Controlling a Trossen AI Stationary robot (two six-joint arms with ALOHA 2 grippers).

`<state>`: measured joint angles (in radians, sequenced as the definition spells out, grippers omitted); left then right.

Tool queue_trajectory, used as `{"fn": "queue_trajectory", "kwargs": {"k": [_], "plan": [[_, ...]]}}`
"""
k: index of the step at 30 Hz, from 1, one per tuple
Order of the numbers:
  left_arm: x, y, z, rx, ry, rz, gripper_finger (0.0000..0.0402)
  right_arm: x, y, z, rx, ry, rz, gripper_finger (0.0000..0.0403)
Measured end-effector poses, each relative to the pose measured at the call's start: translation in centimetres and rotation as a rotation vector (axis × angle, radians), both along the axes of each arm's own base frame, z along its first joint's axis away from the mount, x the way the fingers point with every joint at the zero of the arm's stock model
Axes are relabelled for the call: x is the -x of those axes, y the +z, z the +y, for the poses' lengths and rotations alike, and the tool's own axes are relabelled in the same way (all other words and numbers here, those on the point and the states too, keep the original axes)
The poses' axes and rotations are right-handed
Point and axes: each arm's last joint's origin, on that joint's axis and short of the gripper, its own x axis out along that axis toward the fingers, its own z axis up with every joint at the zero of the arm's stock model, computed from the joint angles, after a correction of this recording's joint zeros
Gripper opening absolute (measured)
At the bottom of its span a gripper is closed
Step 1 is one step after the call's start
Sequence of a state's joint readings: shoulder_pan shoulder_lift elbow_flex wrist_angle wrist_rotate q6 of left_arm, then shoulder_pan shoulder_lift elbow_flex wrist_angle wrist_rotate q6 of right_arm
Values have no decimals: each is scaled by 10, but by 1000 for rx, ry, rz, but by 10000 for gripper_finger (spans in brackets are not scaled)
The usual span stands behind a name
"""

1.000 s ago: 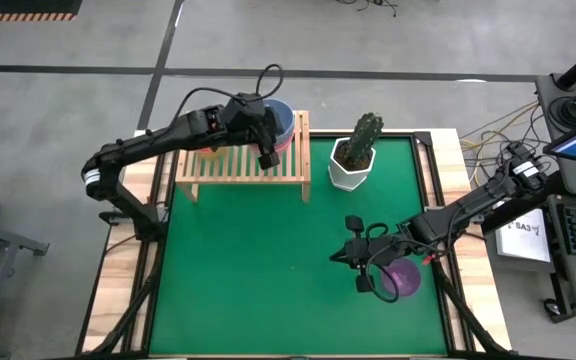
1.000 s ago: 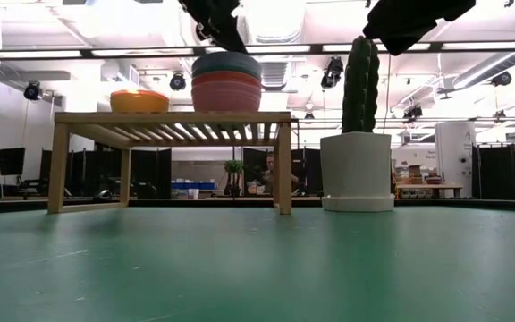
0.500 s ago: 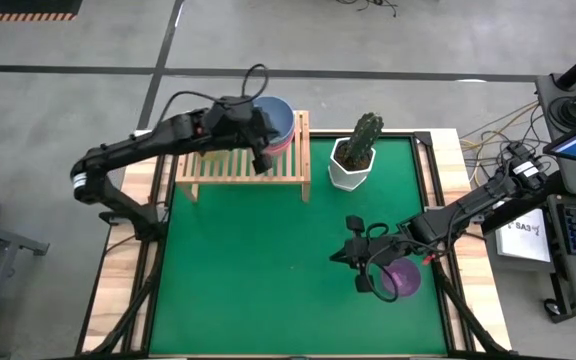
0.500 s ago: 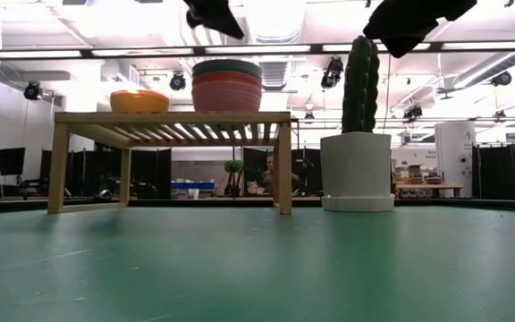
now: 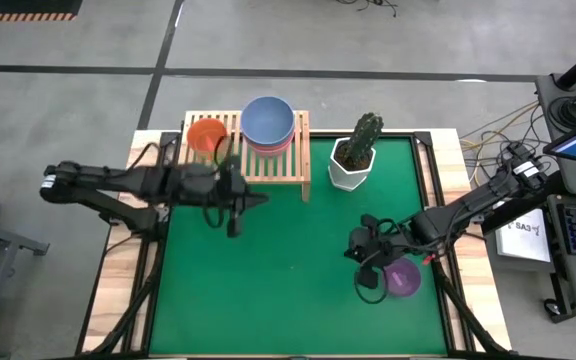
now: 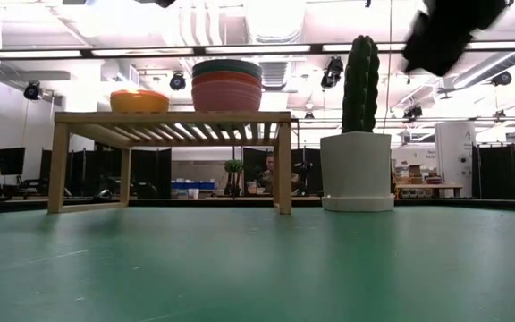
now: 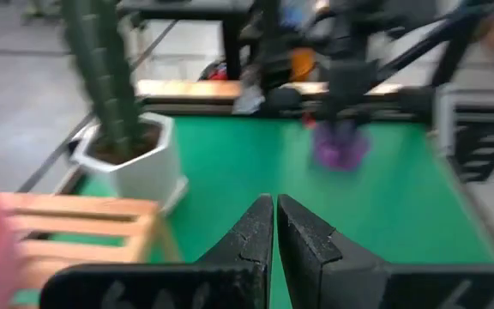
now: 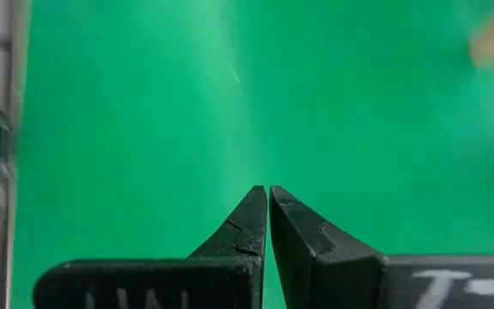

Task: Place and stack bowls onto a shelf
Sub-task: Stack the purple bowl on top of the light orange bowl on the shelf

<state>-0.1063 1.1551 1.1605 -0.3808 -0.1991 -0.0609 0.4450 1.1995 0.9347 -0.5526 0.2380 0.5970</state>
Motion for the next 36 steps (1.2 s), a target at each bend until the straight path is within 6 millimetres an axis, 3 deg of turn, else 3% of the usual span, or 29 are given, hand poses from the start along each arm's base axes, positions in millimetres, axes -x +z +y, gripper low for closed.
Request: {"fn": "queue_trajectory", "kwargs": {"k": [6,13,19,27,31,36], "plan": [[8,-17,-24,43,-52,-84,1,19,-4,-4,-75,10,290,9],[10,-21,-33,24,-9,-79,1,40,-11,-3,-79,60,520,14],[10,-21,-33,22,-8,-79,1,43,-17,-4,-66,62,560,72],[10,-22,-33,17,-9,-76,1,45,-43,-4,32,109,712,154],[10,-24,-33,14,-9,-68,1,40,-54,-2,67,139,758,162],[10,-27,-33,13,-9,-61,1,35,-71,1,106,164,825,137]]}}
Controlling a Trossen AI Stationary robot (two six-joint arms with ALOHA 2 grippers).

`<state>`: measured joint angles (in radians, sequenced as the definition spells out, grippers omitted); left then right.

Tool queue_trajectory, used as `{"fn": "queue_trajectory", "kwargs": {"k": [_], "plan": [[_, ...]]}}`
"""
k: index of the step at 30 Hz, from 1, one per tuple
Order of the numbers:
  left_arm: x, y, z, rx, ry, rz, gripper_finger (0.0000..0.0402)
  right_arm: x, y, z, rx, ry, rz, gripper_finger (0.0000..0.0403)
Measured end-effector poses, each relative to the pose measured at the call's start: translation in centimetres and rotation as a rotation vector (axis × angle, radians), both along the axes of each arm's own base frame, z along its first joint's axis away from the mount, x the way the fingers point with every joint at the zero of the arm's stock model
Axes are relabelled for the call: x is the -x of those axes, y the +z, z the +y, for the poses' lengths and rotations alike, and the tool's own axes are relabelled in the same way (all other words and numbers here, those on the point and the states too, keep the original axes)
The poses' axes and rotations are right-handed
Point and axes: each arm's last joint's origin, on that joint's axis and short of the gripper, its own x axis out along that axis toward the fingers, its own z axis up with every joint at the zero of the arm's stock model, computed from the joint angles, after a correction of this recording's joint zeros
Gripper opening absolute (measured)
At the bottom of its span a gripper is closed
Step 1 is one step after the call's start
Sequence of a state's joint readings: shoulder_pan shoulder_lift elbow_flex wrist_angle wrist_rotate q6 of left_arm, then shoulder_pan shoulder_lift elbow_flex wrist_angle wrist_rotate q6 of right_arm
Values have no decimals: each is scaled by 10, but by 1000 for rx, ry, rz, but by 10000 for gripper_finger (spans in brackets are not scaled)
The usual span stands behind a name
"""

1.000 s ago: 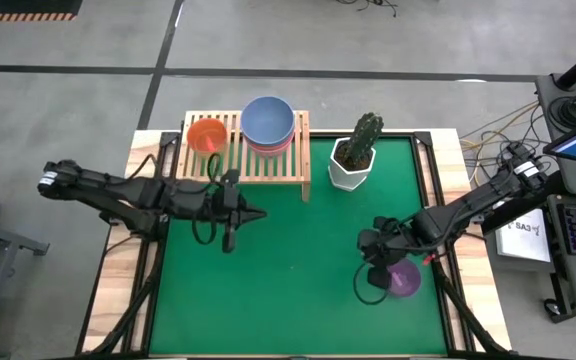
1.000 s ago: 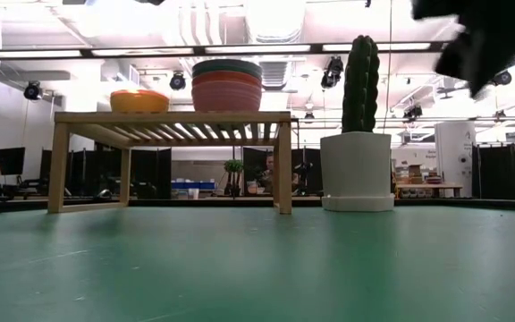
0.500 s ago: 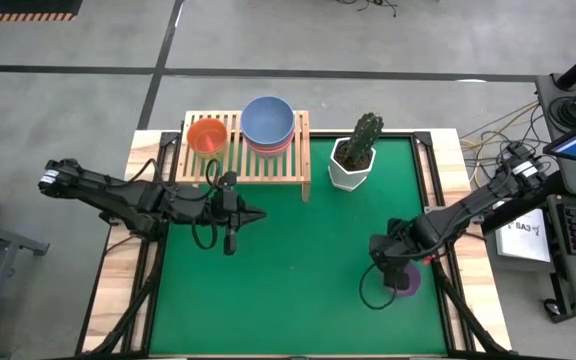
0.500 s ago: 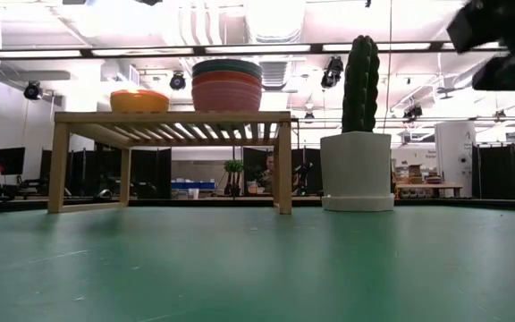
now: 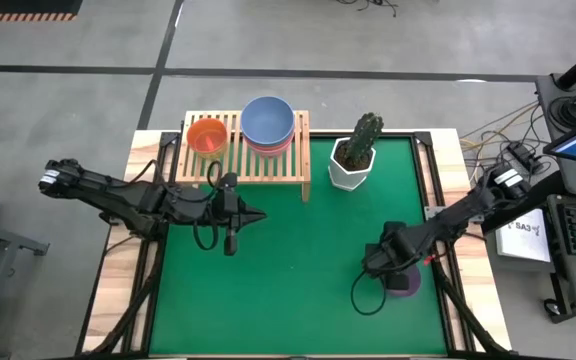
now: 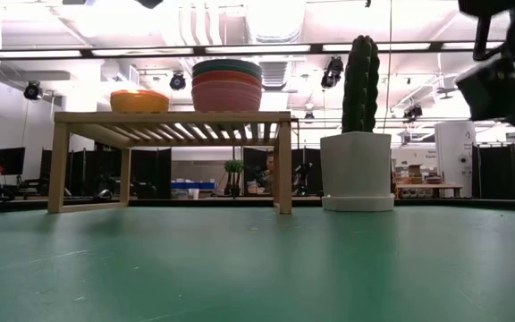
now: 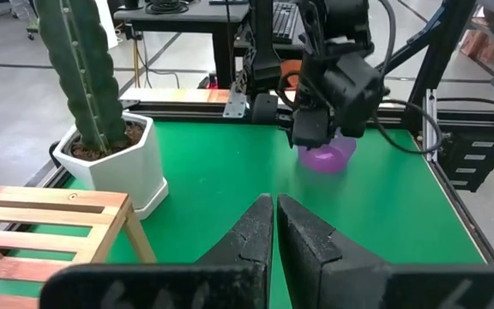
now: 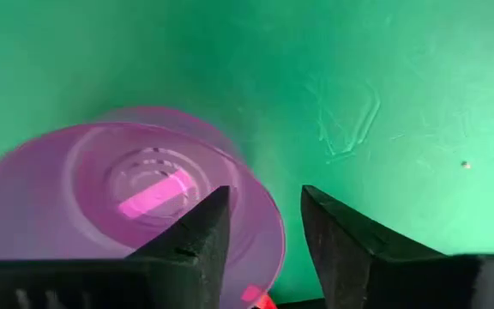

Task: Place and stack bowls onto a shelf
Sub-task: Stack the purple bowl on top of the light orange bowl on the shelf

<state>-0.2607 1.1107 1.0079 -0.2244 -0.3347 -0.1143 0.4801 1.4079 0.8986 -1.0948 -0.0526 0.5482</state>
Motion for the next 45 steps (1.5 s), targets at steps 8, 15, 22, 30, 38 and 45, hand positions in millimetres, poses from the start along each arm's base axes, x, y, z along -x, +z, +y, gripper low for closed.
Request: {"fn": "queue_trajectory", "kwargs": {"k": [8,15,22,30,38,45], "plan": [[0,-1,0,1,0,2,1,-5,-18,2,47,26,61,40],[0,-1,0,47,15,-2,1,-7,-9,2,50,15,11,10],[-4,-5,-1,66,21,14,1,-31,26,4,255,-40,-313,8],[-31,-33,-9,53,27,107,27,-74,57,7,626,-176,-872,8],[-64,-53,-15,33,130,172,140,-116,61,-2,831,-303,-1017,8],[-80,-63,-14,-95,363,286,195,-144,55,2,938,-264,-981,8]]}}
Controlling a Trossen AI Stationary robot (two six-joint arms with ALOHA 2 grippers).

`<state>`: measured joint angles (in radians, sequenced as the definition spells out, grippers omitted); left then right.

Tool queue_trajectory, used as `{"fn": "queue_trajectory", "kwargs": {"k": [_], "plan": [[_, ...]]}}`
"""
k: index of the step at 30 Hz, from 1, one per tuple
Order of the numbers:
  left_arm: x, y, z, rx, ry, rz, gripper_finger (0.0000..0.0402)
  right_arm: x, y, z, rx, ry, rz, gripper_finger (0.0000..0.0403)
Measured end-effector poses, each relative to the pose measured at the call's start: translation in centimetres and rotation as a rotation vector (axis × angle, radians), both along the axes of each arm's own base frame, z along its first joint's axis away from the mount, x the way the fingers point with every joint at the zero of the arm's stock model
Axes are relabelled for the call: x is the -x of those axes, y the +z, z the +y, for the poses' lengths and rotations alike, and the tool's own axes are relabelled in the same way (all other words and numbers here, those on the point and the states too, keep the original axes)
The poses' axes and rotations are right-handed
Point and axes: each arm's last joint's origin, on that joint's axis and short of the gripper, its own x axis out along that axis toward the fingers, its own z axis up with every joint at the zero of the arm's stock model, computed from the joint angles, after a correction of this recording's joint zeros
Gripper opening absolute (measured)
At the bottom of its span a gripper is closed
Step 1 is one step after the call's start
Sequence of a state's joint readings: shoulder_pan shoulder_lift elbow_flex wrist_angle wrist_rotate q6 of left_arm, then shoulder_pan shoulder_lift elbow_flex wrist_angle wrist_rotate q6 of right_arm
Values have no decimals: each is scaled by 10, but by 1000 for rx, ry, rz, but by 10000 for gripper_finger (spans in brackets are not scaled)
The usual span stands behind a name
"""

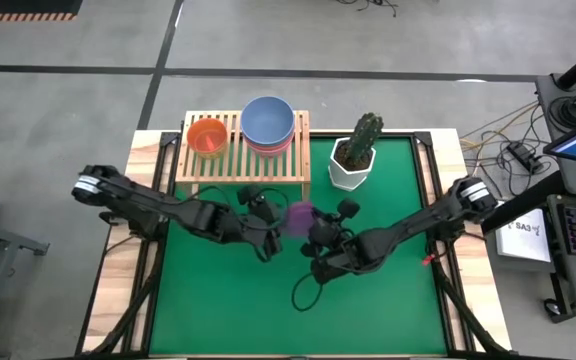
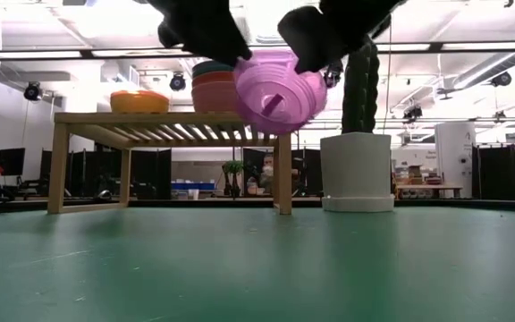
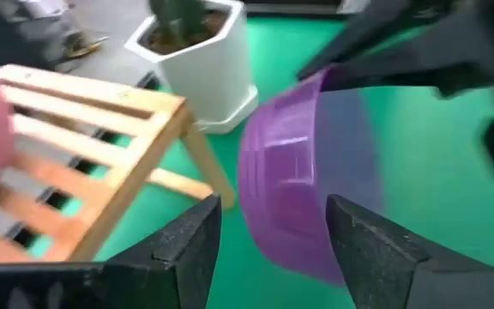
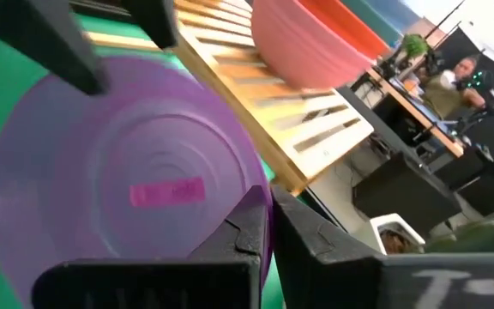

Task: Place and stack bowls onto a shelf
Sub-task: Stack the purple bowl on top of the light orange bowl on the shelf

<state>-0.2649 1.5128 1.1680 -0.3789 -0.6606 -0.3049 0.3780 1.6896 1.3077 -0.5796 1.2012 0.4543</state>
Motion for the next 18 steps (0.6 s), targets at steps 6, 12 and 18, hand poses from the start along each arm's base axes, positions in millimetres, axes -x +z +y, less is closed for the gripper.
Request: {"fn": "queue_trajectory", "kwargs": {"k": [6,12,18], "plan": [[-8,1,-3,-6,11,27,182,-9,5,4,1,-1,-7,8],[-10,3,-4,25,36,5,87,-8,9,4,-12,-5,-33,9],[-10,3,-3,75,75,-27,9,-10,7,5,-61,20,-32,34]]}}
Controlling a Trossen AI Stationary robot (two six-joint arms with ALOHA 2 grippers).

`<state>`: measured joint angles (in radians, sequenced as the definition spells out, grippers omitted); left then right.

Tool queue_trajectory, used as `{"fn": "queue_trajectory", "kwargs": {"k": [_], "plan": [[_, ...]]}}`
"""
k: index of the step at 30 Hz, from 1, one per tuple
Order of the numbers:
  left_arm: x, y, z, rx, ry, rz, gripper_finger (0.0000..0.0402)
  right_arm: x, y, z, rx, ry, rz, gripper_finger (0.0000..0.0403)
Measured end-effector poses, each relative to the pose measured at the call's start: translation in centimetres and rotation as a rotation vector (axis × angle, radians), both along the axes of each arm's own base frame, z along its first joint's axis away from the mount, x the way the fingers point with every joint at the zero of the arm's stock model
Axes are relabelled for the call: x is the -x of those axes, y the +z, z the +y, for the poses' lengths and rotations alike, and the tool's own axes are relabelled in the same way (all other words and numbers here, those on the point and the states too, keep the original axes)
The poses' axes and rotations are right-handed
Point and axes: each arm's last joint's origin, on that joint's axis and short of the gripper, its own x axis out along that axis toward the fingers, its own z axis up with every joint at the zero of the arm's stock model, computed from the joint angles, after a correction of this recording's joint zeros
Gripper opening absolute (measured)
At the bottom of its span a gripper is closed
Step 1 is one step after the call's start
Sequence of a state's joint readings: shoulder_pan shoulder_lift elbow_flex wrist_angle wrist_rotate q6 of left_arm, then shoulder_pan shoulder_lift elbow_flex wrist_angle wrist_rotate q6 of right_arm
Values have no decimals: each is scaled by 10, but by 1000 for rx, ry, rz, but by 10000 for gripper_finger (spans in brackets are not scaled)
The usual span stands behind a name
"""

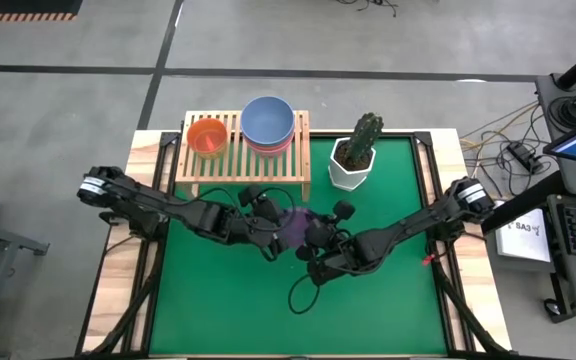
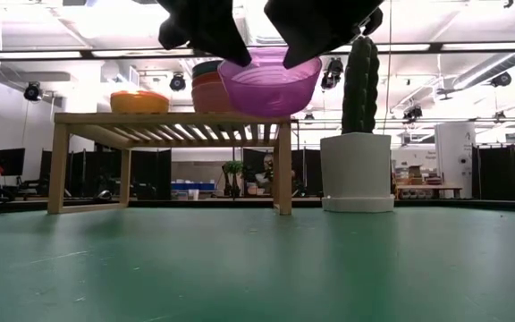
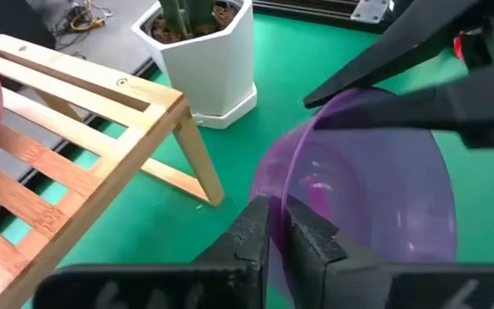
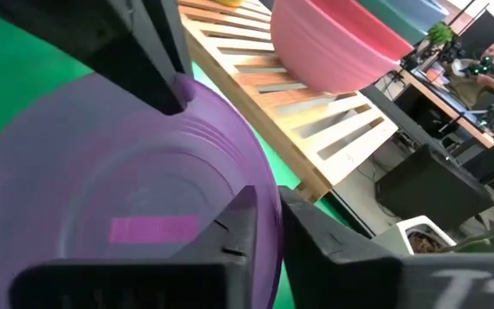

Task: Place and stack bowls onto a shelf
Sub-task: Stack the purple bowl on top of the light orange bowl on the shelf

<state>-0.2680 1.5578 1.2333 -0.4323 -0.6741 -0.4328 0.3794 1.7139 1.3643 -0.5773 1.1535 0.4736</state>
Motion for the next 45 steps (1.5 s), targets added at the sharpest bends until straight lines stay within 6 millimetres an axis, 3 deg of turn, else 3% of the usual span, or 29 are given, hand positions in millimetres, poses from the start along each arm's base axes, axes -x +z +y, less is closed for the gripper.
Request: {"fn": "queue_trajectory", "kwargs": {"k": [12,19,28,33,38,45], "plan": [[4,16,1,43,43,37,0,3,9,1,-21,9,-33,154],[12,37,4,17,49,130,0,16,29,6,-29,37,-73,164],[38,89,15,-26,59,239,1,49,69,4,-57,71,-126,164],[70,130,34,-85,140,274,1,69,78,5,-77,103,-143,164],[112,177,73,-101,333,204,1,87,70,6,-132,118,-171,164],[177,206,134,-42,572,144,0,99,48,1,-184,75,-208,164]]}}
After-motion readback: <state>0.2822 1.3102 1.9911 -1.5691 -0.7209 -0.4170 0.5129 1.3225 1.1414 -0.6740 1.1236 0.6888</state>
